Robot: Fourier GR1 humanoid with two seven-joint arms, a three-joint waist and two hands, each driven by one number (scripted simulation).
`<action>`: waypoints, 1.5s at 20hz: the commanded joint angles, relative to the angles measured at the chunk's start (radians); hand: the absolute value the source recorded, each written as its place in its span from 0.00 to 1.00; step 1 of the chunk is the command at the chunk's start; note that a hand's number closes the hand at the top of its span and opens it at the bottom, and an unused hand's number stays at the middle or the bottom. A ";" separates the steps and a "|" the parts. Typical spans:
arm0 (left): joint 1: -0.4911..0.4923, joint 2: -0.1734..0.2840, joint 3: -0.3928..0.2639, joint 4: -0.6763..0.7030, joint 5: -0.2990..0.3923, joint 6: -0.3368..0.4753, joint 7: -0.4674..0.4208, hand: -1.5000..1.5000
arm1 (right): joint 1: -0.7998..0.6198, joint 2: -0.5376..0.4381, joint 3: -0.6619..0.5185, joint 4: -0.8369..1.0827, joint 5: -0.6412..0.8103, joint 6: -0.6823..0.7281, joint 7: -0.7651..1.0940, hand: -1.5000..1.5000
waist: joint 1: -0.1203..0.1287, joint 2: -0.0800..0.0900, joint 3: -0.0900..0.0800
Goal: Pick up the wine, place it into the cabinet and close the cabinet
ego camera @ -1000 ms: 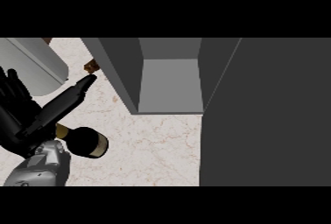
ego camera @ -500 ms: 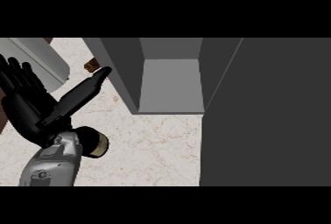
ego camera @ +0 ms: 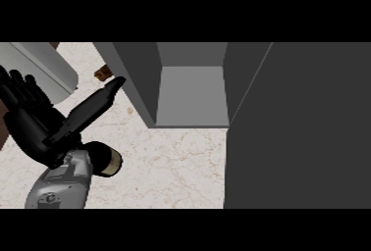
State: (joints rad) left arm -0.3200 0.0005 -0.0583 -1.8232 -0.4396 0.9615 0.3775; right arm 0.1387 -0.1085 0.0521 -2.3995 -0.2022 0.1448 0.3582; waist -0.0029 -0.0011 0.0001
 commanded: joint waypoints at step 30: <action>0.595 0.000 -0.093 -0.118 0.432 0.064 -0.451 0.00 | -0.001 0.094 0.105 0.018 0.138 -0.002 -0.017 0.00 | 0.008 -0.001 -0.001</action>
State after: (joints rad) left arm 0.2088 0.0011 -0.1741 -1.9499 -0.1387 1.0652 0.0408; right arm 0.1278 -0.0494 0.0921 -2.4117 -0.1278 0.1448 0.3840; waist 0.0021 -0.0016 -0.0007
